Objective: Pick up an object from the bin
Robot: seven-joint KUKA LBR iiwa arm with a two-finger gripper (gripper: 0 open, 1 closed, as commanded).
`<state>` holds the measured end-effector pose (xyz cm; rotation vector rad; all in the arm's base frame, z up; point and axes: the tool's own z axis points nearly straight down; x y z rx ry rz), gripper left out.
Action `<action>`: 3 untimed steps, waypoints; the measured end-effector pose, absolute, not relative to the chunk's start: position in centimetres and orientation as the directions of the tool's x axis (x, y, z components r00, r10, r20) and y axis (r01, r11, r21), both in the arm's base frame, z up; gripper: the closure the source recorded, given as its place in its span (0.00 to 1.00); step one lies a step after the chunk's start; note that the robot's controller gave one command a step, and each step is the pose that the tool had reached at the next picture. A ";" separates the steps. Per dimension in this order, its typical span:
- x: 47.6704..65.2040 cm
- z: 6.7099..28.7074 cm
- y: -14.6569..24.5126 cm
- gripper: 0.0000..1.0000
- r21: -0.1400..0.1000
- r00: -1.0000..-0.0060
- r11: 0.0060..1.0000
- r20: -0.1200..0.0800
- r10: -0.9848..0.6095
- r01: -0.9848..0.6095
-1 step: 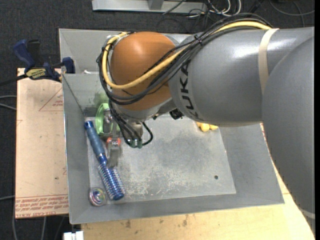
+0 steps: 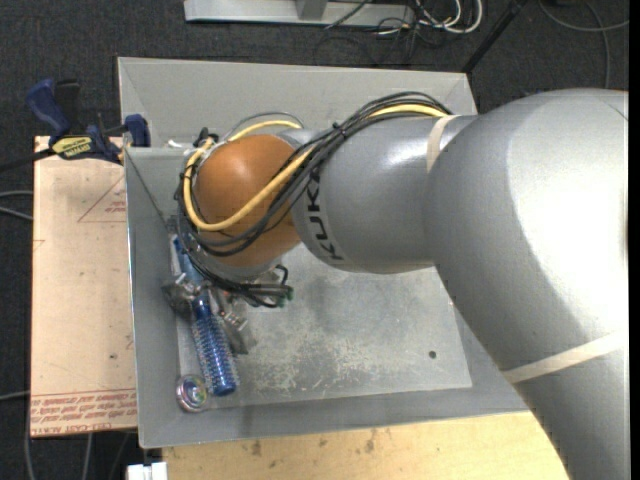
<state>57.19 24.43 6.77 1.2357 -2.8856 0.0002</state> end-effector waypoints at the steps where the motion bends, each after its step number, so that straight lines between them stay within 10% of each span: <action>1: 60.9 10.1 25.2 0.00 -0.002 -0.477 0.477 -0.006 -0.879 -0.879; 3: 55.0 6.9 25.0 0.00 0.003 0.230 -0.230 -0.002 -0.973 -0.973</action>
Offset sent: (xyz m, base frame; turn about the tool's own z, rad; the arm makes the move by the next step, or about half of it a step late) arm 0.0362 0.0071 0.0323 -0.2682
